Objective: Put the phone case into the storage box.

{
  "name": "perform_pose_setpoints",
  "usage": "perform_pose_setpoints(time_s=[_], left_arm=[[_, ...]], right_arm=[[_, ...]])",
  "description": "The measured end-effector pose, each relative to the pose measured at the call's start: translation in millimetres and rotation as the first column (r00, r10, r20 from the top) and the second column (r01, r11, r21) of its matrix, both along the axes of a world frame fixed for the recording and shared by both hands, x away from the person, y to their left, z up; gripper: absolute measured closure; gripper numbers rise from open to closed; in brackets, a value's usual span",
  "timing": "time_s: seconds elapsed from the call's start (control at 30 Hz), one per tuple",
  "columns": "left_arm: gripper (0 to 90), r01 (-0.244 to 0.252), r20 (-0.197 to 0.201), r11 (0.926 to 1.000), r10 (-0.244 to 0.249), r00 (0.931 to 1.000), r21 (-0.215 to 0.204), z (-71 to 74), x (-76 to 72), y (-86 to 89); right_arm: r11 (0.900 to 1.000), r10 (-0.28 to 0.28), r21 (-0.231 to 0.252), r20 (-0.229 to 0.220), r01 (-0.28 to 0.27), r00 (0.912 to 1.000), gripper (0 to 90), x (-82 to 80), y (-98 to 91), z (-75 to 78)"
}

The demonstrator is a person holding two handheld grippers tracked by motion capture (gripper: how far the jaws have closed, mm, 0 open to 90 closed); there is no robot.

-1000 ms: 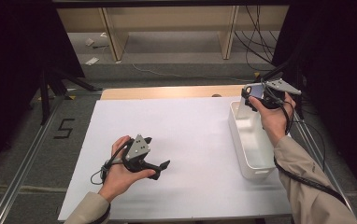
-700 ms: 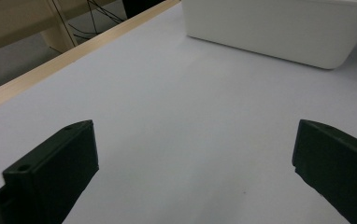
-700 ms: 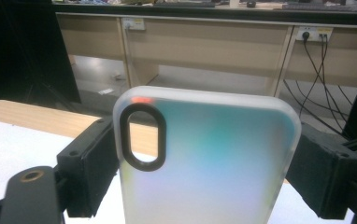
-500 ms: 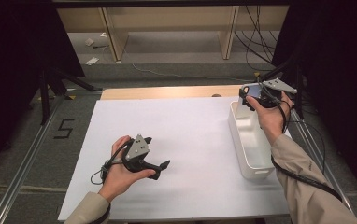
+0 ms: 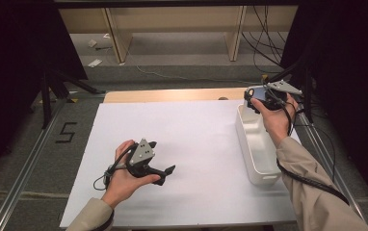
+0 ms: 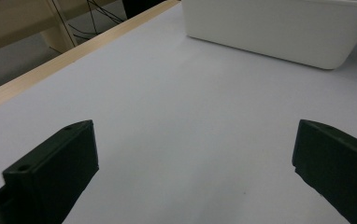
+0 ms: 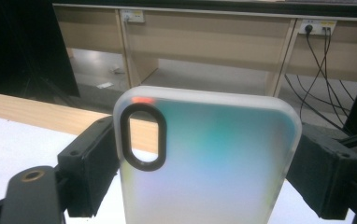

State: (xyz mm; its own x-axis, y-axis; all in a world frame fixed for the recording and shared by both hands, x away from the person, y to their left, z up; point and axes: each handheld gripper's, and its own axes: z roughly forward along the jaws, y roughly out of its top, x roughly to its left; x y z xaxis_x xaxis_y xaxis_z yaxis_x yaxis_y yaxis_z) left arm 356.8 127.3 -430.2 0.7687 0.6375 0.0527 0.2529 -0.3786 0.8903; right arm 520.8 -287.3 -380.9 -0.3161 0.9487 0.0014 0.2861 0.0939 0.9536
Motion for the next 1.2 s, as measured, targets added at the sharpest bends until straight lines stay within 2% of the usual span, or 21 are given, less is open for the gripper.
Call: perform_pose_setpoints(time_s=[1.2], left_arm=[[0.0, 0.004, 0.000, 1.0000, -0.004, 1.0000, 0.001, -0.1, 0.0, -0.6]], right_arm=[[0.9992, -0.018, -0.038, -0.047, 0.017, 0.9987, 17.9, 15.6, 7.8, -11.5]])
